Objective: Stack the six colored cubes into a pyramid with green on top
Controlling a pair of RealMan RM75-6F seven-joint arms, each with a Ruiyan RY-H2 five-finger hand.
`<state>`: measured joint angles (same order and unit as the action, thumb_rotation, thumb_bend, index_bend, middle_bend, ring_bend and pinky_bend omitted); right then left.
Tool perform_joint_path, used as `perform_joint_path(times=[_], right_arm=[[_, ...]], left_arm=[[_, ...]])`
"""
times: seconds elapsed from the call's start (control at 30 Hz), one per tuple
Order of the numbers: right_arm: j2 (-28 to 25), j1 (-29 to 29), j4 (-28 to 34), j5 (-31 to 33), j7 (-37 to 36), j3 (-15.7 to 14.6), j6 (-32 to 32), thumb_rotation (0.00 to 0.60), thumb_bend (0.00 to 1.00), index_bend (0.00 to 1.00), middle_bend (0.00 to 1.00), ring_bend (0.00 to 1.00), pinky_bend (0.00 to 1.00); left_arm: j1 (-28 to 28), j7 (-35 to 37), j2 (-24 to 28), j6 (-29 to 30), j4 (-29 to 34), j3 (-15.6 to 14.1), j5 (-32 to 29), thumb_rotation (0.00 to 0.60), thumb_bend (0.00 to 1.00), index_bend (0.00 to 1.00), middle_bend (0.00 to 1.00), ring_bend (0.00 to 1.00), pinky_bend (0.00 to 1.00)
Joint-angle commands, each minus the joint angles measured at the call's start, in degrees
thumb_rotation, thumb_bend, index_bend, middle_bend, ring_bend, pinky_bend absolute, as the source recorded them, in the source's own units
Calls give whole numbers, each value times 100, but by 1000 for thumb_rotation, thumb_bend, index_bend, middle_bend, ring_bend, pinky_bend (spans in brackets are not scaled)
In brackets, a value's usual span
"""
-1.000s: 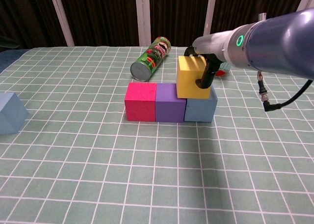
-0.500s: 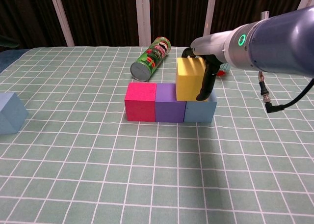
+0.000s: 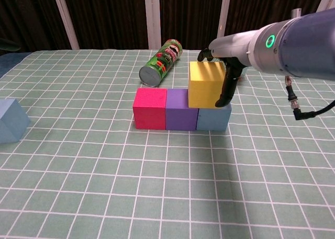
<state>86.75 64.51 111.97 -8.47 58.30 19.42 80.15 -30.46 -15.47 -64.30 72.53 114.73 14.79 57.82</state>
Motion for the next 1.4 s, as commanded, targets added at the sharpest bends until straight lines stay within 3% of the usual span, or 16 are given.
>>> perform_joint_path(times=[0.03,0.37,0.53,0.83,1.07,1.4], right_arm=[[-66,-62,45,-192,-76,-61,71,600,247,0,0,0,0],[-336,-291,372,-728,-292,-198,283,600,247,0,0,0,0],[-656,-617,663,-1010,-502,-405,507,600,246,0,0,0,0],[-1601,-1690,1009,-2376,-1242,-1303,1084,600,247,0,0,0,0],[-2231,-2690,927,-3461,-2159,-2008,1448,600,246,0,0,0,0],[-2742,-3655,673,-4514,-3242,-2508,1507,600,247,0,0,0,0]], left_arm=[[1,-15,-3,18,11,-2,19,600,91,0,0,15,67],[11,-77,-30,76,18,-22,69,600,91,0,0,15,67],[6,-119,-59,66,-21,-51,75,600,91,0,0,15,67],[7,-278,-196,121,-201,-144,147,600,91,0,0,15,67],[-9,-213,-363,48,-555,-205,234,600,90,0,0,15,67],[86,152,-406,55,-821,-269,590,600,91,0,0,15,67]])
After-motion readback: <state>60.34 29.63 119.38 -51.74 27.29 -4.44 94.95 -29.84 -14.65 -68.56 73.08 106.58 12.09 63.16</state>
